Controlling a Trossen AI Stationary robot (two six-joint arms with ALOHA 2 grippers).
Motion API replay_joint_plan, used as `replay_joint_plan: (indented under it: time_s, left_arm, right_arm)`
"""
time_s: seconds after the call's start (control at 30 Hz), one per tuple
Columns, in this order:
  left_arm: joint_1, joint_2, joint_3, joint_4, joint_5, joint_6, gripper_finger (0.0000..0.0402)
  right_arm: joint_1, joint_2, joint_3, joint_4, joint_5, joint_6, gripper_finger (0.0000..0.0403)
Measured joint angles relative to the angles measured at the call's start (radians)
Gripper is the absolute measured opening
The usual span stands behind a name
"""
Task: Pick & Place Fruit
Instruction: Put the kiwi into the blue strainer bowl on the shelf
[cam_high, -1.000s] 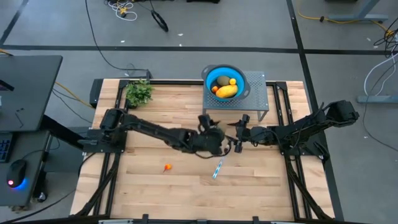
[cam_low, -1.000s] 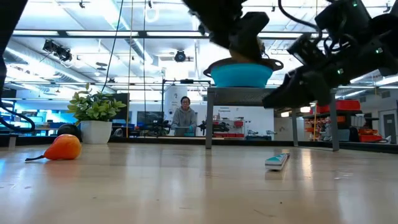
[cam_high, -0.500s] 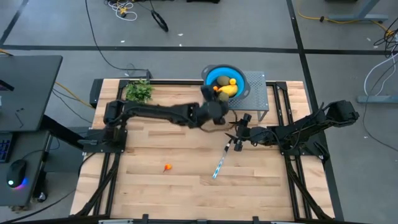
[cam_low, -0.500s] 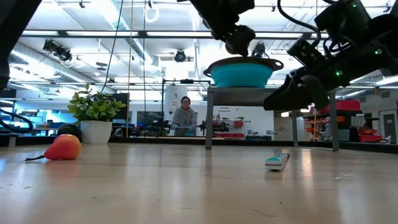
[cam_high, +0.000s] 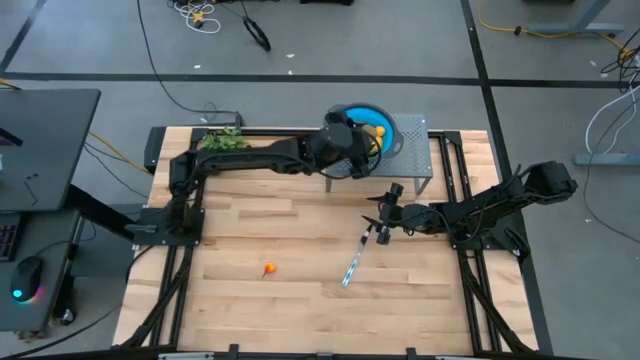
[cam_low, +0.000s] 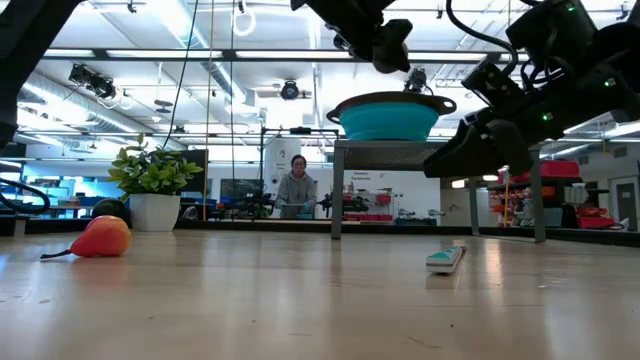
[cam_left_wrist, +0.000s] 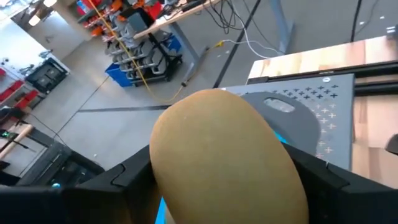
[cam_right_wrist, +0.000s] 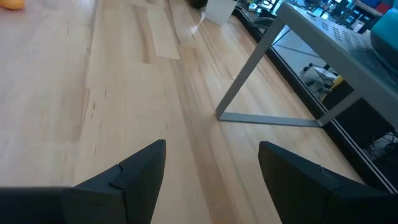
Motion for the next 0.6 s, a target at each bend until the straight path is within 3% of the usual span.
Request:
replay_joint_plan:
  time_s: [0.2,0.37,0.6]
  left_arm:
    - [0.049,0.008,-0.001,-0.008,0.014,-0.065,0.0270]
    - [0.074,0.008,-0.001,-0.012,0.090,-0.194,0.0280]
    - [0.085,0.008,-0.001,-0.062,0.104,-0.218,0.0296]
  right_arm:
    - [-0.002,0.000,0.000,0.000,0.000,-0.003,0.0268]
    - [-0.002,0.000,0.000,0.004,0.000,-0.004,0.0268]
    - [-0.002,0.000,0.000,0.016,0.000,-0.008,0.0268]
